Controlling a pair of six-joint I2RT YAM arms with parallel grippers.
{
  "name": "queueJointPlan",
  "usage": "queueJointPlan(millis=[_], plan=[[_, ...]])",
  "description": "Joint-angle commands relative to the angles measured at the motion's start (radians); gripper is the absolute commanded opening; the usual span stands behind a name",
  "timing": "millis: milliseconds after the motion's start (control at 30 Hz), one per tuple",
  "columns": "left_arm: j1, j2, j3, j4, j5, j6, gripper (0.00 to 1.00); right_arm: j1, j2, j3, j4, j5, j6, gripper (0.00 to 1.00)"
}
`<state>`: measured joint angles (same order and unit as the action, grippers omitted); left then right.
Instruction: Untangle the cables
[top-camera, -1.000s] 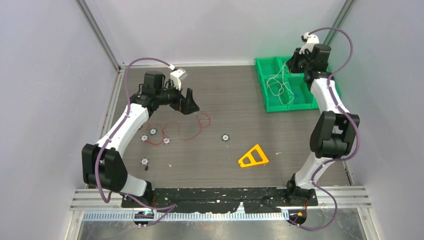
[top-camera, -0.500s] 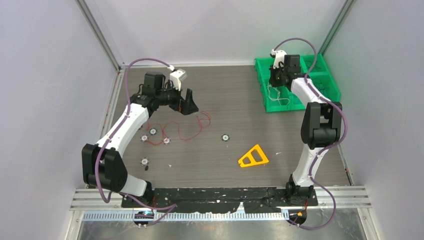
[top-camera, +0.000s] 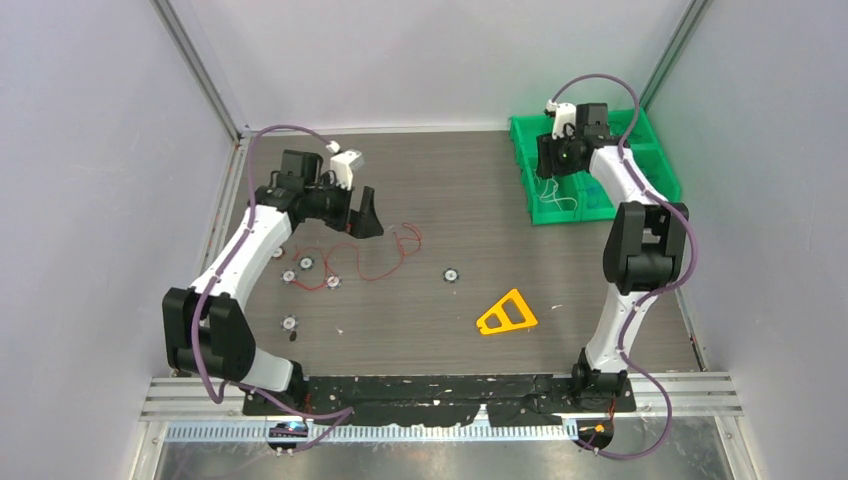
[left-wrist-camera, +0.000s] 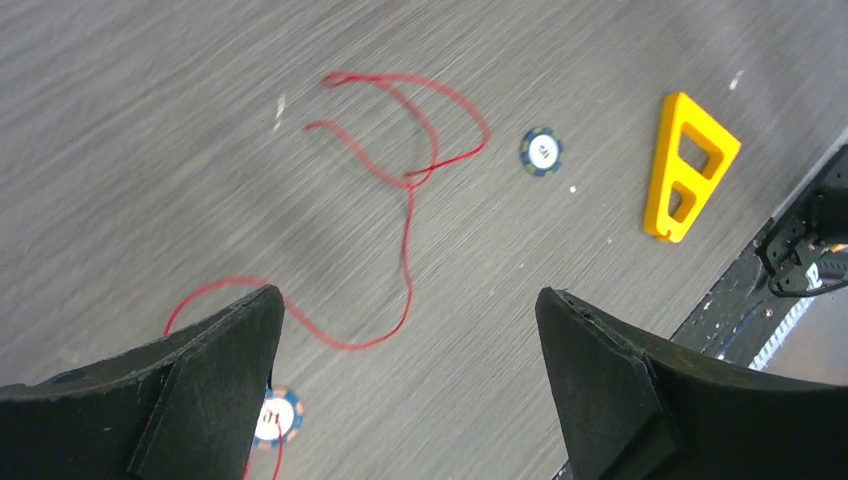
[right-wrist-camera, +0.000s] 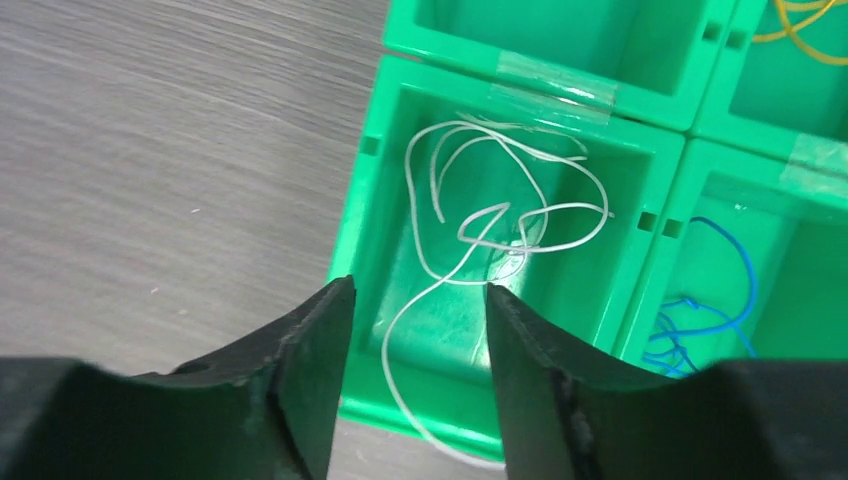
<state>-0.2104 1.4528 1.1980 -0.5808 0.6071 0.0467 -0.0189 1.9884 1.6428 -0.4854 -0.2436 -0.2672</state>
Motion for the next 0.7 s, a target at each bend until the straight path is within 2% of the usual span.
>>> queueJointPlan(millis=[0, 133, 300, 533, 667], plan=[[0.106, -0.021, 0.034, -0.159, -0.061, 0.016, 1.0, 0.001, -0.157, 0.095, -0.12, -0.114, -0.028, 0.65], [0.24, -0.06, -0.019, -0.255, -0.174, 0.014, 1.0, 0.017, -0.193, 0.144, -0.224, -0.171, -0.054, 0.82], [0.342, -0.09, -0.081, -0.257, -0.336, -0.007, 1.0, 0.13, -0.199, 0.141, -0.292, -0.276, 0.003, 0.98], [0.336, 0.065, -0.082, -0.188, -0.318, -0.109, 1.0, 0.248, -0.152, 0.062, -0.303, -0.358, 0.042, 1.0], [0.274, 0.171, -0.051, -0.119, -0.291, -0.175, 0.99, 0.281, -0.124, 0.033, -0.289, -0.371, 0.065, 1.0]])
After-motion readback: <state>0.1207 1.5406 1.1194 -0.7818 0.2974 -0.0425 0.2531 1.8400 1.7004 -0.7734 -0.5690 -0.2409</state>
